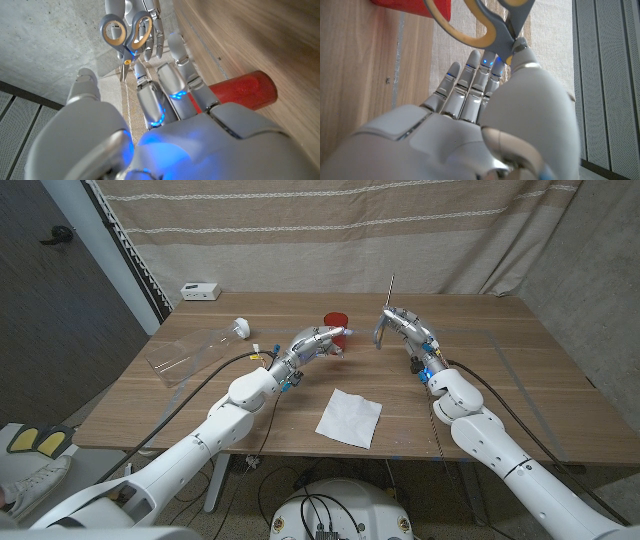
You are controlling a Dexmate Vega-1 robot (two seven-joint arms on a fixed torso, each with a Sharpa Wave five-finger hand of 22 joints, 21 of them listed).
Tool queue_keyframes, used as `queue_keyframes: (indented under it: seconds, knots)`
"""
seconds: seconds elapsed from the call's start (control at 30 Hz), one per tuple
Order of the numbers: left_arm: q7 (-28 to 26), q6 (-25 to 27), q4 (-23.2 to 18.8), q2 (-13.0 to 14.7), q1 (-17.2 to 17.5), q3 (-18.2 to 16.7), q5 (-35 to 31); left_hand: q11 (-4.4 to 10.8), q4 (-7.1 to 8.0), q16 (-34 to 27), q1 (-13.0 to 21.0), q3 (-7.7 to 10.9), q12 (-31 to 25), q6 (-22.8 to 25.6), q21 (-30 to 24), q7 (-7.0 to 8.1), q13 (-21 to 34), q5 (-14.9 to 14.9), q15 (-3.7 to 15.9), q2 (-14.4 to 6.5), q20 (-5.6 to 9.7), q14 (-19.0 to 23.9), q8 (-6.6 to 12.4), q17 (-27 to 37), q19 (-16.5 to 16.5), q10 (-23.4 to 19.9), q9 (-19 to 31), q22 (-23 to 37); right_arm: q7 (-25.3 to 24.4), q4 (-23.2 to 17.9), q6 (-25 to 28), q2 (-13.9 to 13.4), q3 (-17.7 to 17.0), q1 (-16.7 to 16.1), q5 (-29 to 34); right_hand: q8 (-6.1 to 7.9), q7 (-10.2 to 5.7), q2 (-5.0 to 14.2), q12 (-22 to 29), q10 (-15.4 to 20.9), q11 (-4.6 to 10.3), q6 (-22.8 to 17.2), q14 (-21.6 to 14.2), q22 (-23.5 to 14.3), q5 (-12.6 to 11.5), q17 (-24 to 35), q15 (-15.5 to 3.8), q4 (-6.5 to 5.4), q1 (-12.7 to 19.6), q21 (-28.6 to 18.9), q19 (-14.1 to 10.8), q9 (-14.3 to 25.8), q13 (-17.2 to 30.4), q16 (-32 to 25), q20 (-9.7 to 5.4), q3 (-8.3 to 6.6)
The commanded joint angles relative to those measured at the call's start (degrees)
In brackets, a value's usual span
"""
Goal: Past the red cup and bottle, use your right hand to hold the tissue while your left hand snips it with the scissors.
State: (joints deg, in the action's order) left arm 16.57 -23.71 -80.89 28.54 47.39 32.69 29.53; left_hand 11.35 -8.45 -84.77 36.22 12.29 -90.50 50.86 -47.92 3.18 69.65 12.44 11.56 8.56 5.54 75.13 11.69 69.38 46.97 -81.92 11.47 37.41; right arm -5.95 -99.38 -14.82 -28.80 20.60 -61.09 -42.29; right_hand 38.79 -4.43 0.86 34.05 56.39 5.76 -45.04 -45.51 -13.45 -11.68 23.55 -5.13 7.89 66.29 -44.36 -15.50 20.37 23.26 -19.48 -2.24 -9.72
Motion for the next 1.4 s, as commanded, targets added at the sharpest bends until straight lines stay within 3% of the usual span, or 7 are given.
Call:
queue_keyframes:
  seconds: [0.03,0.3,0.47,0.87,0.97,1.13,1.4]
  knots:
    - [1.0,0.4,1.0,-0.3,-0.8,0.3,0.2,0.12,0.23,0.0,0.6,0.06,-0.3,0.6,-0.4,0.16,0.4,-0.1,0.21,-0.4,6.54,-0.2,-0.18,0.0,0.2,-0.1,0.1,-0.1,0.0,0.1,0.8,0.1,0.4,0.4,-0.1,0.4,-0.78,7.16,0.0,4.9,5.12,-1.0,0.2,-0.1,-0.5,0.2,-8.72,-0.19,6.5,-0.6,0.1,0.0,0.3,0.1,-3.6,-0.15]
    - [1.5,0.1,1.4,-0.4,-0.9,0.5,0.2,0.02,0.37,-0.3,0.7,-0.04,-0.3,0.8,-0.6,0.09,0.3,-0.2,0.21,-0.6,6.56,-0.1,-0.22,0.1,0.2,-0.1,0.1,-0.4,-0.3,-0.1,0.4,0.1,0.6,0.2,0.6,0.45,-0.97,7.19,0.0,4.9,5.11,-0.9,0.3,-0.1,-0.6,0.4,-8.71,-0.21,6.5,-0.8,0.2,-0.1,0.3,0.2,-3.59,-0.15]
    - [1.5,-0.1,1.6,-0.4,-1.0,0.7,-0.2,-0.12,-0.2,-0.4,3.6,1.51,0.0,0.6,-1.1,0.09,-0.1,-0.5,0.24,-2.4,6.64,0.0,-0.3,0.1,-0.1,-0.1,0.1,-0.5,0.2,0.0,-0.2,0.1,0.8,0.1,1.0,0.47,-0.84,7.18,-0.1,4.9,5.07,-0.8,0.5,-0.1,-0.6,0.5,-8.72,-0.21,6.5,-0.9,0.4,-0.2,0.3,0.3,-3.58,-0.15]
    - [1.4,-0.1,1.9,-0.8,-0.9,0.8,-0.2,-0.13,-0.18,-0.3,4.6,1.87,-0.2,0.7,-1.5,0.24,0.1,-1.1,0.21,-2.1,6.51,-0.3,-0.31,0.0,-0.3,-0.1,0.1,-1.0,0.9,0.5,-0.8,0.5,1.2,0.3,1.1,0.62,-1.0,7.17,-0.1,4.9,5.2,-0.9,0.8,-0.1,-0.7,0.7,-8.72,-0.23,6.4,-1.2,0.9,-0.4,0.5,0.5,-3.52,-0.11]
    - [1.6,-0.1,2.2,-0.9,-1.2,0.9,-0.4,-0.1,-0.15,-0.4,4.7,1.92,-0.3,0.6,-1.6,0.22,0.2,-1.2,0.21,-2.1,6.51,-0.3,-0.34,0.0,-0.3,-0.2,0.1,-1.1,0.5,0.4,-0.6,0.5,1.3,0.5,1.3,0.72,-1.05,7.26,-0.2,4.9,5.27,-0.8,1.0,0.1,-0.7,0.7,-8.71,-0.3,6.2,-0.8,2.9,-0.6,0.4,0.8,-4.64,-0.11]
    - [1.9,-0.4,2.9,-1.2,-1.7,1.1,-0.6,-0.05,-0.07,-0.7,4.8,1.9,-0.3,0.6,-1.8,0.25,0.2,-1.2,0.2,-1.9,6.49,0.1,-0.38,0.4,-0.4,-0.2,0.1,-1.1,0.7,0.6,-0.4,0.6,1.5,0.8,1.3,0.81,-1.22,7.24,-0.2,4.8,5.32,-0.8,1.1,0.3,-0.8,0.7,-8.71,-0.3,6.2,-0.7,3.8,-0.8,0.6,0.9,-3.67,-0.08]
    - [2.0,-0.2,3.4,-1.4,-2.1,1.3,-0.7,-0.12,0.08,-0.9,5.0,1.92,-0.1,0.6,-2.2,0.15,0.0,-1.3,0.2,-1.6,6.5,0.1,-0.37,0.4,-0.5,-0.1,0.1,-1.5,1.4,0.8,-0.6,0.6,1.8,1.1,1.4,0.92,-1.26,7.12,-0.3,4.8,5.32,-0.8,1.3,0.4,-0.8,0.8,-8.71,-0.23,6.2,-0.9,3.8,-0.9,0.6,1.0,-3.52,-0.05]
